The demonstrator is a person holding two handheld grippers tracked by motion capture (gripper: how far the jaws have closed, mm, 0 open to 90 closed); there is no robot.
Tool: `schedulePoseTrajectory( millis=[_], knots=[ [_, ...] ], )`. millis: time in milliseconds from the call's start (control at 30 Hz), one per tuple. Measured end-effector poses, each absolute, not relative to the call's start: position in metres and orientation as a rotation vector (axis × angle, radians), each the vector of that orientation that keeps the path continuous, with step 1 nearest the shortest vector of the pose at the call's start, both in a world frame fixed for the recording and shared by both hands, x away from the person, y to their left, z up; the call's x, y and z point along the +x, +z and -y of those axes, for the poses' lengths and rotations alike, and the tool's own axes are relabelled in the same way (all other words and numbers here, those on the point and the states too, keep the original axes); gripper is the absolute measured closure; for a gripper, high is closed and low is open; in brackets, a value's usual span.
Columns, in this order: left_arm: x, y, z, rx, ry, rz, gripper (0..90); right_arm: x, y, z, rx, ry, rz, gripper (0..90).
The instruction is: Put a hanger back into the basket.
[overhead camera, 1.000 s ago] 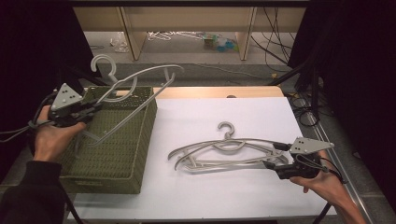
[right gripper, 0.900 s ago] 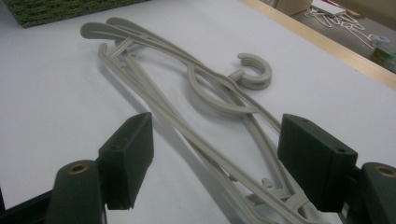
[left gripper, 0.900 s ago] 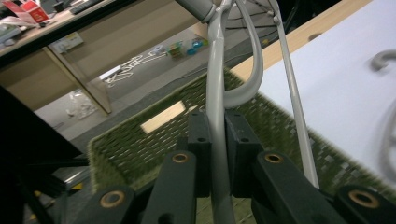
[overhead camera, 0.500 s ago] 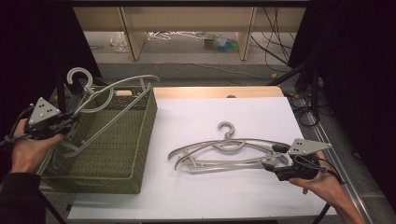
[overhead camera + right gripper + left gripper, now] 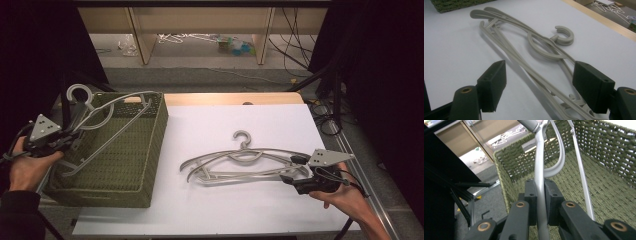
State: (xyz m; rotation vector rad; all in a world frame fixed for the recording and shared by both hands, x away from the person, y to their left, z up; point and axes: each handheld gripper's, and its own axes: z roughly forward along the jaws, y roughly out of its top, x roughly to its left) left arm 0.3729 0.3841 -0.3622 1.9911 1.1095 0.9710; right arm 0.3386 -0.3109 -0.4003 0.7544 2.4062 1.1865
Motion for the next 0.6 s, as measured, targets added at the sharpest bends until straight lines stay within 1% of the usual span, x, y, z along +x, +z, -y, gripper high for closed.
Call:
schedulePoseTrajectory(
  millis=[200,300,333,400,533,600],
  knots=[
    [0.378,-0.375,-0.383,2.017,0.891,-1.148,81.6,0.338,-0.402,0.310,0.746,1.183,-2.420,28.2],
    [0.380,-0.379,-0.382,2.026,0.872,-1.175,81.6,0.338,-0.402,0.310,0.745,1.179,-2.423,28.2],
    [0.382,-0.382,-0.381,2.035,0.866,-1.179,81.6,0.338,-0.402,0.310,0.745,1.178,-2.423,28.2],
    [0.386,-0.382,-0.382,2.118,0.851,-1.179,81.4,0.338,-0.403,0.310,0.742,1.178,-2.430,28.5],
    [0.394,-0.392,-0.372,2.163,0.832,-1.217,81.5,0.338,-0.404,0.309,0.739,1.180,-2.437,28.5],
    [0.396,-0.397,-0.369,2.155,0.814,-1.219,81.3,0.338,-0.404,0.309,0.735,1.178,-2.438,28.5]
  ],
)
